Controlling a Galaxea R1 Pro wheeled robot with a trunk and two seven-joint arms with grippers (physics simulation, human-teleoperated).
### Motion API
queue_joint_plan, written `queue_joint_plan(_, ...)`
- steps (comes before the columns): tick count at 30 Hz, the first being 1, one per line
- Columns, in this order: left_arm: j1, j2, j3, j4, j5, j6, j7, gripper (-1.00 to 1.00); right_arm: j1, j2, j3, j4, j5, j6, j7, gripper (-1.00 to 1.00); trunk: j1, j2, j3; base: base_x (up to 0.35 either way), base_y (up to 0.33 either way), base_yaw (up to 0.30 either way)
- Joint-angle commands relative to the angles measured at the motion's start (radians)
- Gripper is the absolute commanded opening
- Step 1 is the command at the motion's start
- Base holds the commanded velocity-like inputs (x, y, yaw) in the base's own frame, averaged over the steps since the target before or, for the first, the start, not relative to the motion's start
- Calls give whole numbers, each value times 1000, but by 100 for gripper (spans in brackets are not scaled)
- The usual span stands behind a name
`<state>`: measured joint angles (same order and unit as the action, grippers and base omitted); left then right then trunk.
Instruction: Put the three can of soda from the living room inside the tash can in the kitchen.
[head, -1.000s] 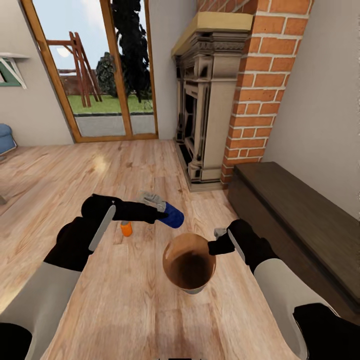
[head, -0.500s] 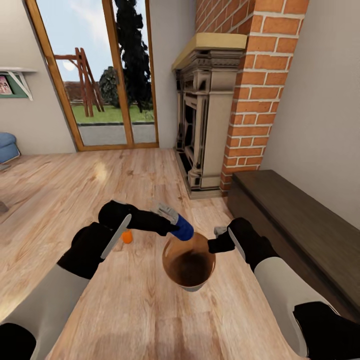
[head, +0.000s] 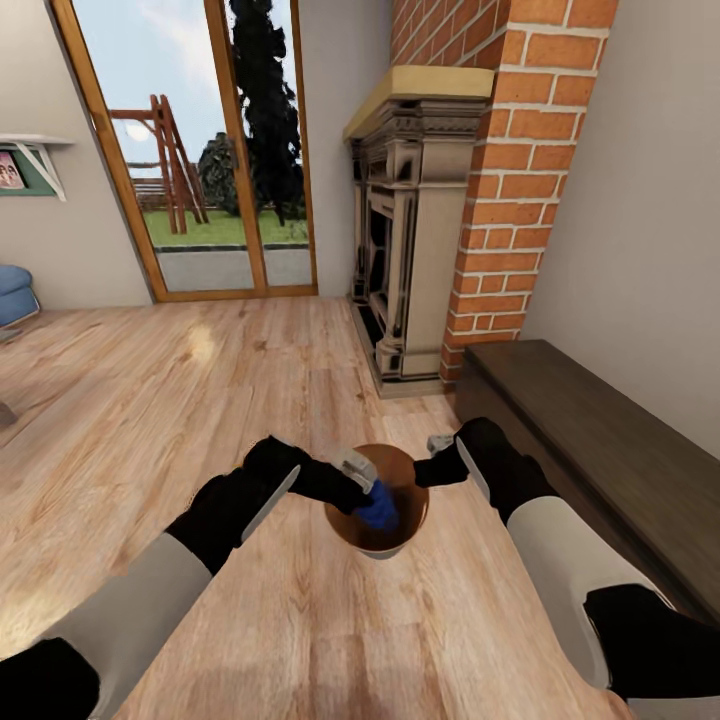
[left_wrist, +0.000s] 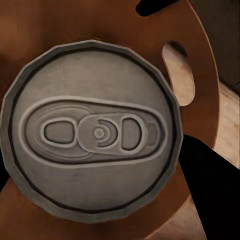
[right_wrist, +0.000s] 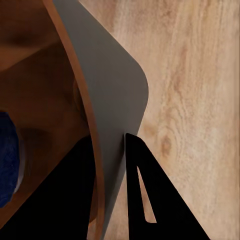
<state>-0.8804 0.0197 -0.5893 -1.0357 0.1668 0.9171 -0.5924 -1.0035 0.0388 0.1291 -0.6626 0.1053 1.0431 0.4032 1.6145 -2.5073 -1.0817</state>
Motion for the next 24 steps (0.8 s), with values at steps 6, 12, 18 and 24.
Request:
queue_joint_plan(6, 0, -52, -56, 176, 2, -118, 58, -100, -4, 9, -3, -6, -29, 4, 5, -100, 0, 0, 0, 0, 0, 0)
queue_joint_plan(12, 0, -75, -76, 292, 3, -198, 114, 100, -4, 13, -3, -8, -29, 4, 5, -100, 0, 0, 0, 0, 0, 0)
queue_joint_plan(18, 0, -77, -78, 304, 5, -229, 121, 100, -4, 15, -2, -7, -29, 4, 6, -100, 0, 0, 0, 0, 0, 0)
queue_joint_plan(24, 0, -77, -77, 306, 7, -241, 123, 100, -4, 15, -2, -6, -29, 4, 6, -100, 0, 0, 0, 0, 0, 0)
